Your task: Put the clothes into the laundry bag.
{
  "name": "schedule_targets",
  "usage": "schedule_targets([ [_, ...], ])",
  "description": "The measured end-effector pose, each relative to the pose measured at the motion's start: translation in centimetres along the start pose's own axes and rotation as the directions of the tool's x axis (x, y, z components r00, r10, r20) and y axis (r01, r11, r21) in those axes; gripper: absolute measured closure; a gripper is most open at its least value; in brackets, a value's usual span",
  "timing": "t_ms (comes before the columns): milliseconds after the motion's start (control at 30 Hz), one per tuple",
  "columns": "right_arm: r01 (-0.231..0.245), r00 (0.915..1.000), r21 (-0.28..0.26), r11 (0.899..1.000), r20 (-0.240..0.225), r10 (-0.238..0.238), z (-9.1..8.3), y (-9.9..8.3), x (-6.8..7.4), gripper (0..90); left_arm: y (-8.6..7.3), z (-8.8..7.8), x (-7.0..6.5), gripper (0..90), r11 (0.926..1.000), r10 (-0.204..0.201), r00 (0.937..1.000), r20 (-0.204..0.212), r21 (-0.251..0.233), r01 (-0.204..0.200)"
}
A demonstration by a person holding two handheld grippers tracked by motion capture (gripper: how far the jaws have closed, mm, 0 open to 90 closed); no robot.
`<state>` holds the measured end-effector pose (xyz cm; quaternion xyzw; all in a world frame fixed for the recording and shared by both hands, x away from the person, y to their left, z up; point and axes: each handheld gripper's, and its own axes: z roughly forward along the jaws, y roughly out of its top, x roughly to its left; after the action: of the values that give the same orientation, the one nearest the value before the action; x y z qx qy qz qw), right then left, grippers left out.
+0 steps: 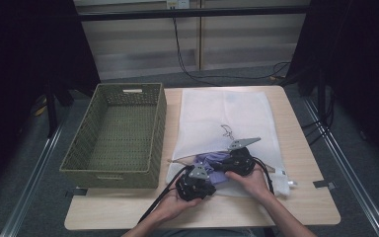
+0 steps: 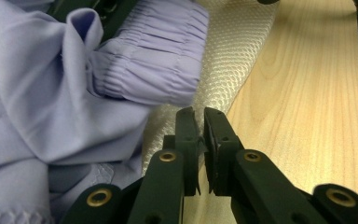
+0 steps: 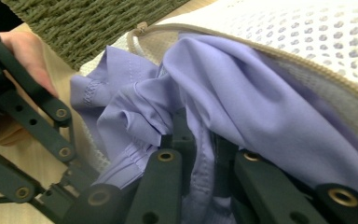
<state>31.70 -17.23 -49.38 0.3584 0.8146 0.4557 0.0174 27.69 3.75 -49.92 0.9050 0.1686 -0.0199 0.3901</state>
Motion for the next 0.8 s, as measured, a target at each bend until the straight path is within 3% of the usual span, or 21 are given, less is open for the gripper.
schedule_targets([
  [667, -0.017, 0.9982, -0.019, 1.0, 0.058, 0.018, 0.9, 0.6, -1.3, 84.6, -0.1, 0.0, 0.1, 85.3, 0.9997, -0.023, 0.9997, 0.008, -0.009, 0.023],
  [700, -0.019, 0.9982, -0.018, 1.0, 0.057, 0.02, 0.9, 0.6, -1.4, 84.6, -0.1, 0.0, 0.1, 85.3, 0.9998, -0.02, 0.9998, 0.007, -0.007, 0.02],
  [733, -0.019, 0.9977, -0.023, 1.0, 0.065, 0.021, 0.9, 0.6, -1.4, 84.5, -0.1, -0.1, 0.2, 85.3, 0.9999, 0.01, 0.9999, 0.004, 0.009, -0.01],
  [800, -0.017, 0.9962, -0.04, 0.999, 0.085, 0.02, 1.0, 0.6, -1.6, 84.3, -0.1, 0.0, 0.1, 85.3, 1.0, 0.005, 1.0, 0.002, -0.001, -0.005],
])
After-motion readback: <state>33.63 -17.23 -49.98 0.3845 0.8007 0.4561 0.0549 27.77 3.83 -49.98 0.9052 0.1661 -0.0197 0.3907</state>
